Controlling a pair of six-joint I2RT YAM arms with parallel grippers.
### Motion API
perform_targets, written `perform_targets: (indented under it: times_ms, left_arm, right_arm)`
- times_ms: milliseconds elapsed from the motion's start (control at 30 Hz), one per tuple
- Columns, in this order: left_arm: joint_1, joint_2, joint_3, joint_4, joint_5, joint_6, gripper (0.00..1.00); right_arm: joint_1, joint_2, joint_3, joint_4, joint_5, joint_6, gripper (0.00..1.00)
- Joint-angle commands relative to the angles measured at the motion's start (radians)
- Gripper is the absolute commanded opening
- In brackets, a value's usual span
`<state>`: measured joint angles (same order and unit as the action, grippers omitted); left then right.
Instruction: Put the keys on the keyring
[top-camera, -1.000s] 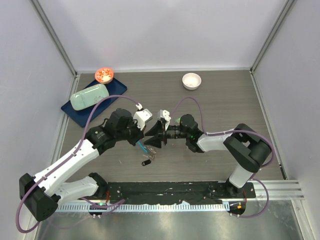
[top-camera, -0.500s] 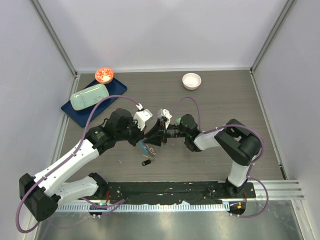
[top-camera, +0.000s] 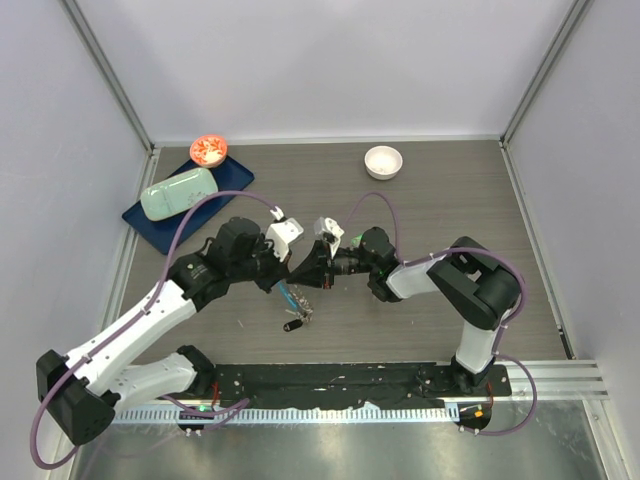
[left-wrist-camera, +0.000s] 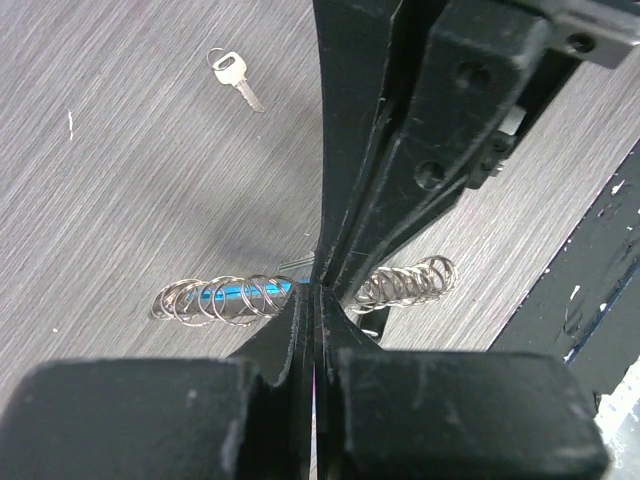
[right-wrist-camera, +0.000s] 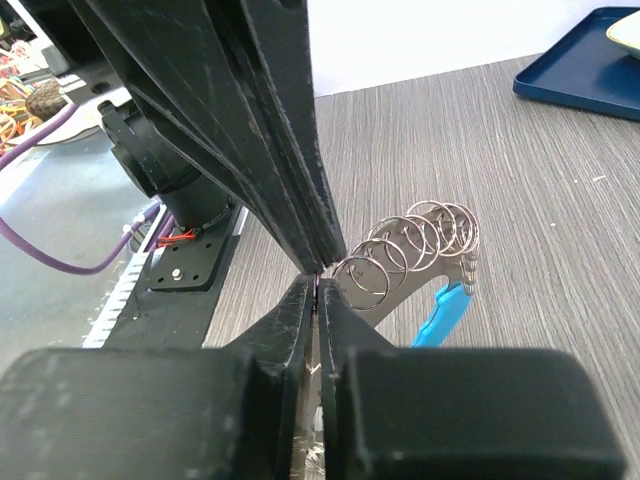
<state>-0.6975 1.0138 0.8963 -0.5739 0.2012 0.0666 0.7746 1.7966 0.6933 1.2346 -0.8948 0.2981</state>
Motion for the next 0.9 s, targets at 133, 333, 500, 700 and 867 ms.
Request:
perform_targets:
  times_ms: [133, 333, 500, 700, 867]
  left_arm:
    - [0.003, -0.055, -0.002, 0.066, -0.014, 0.006, 0.00]
    - [0.003, -0.090, -0.010, 0.052, -0.056, 0.025, 0.46]
    - [0.003, -0.141, -0.019, 0.052, -0.036, 0.013, 0.63]
    - [0.003, -0.233, -0.074, 0.126, 0.027, -0.062, 0.86]
    - [0.003, -0.379, -0.174, 0.239, 0.075, -0.062, 0.87]
  right_arm:
    - [-0.005, -0.008, 0.031, 0.025, -0.020, -0.010, 0.01]
    - [-0.011, -0.123, 0.029, -0.204, -0.003, -0.138, 0.01]
    - [-0.011, -0.259, 0.058, -0.525, 0.068, -0.338, 0.01]
    - [-0.006, -0.404, 0.196, -1.010, 0.224, -0.553, 0.01]
    - [0.000, -0.486, 0.271, -1.181, 0.318, -0.606, 0.01]
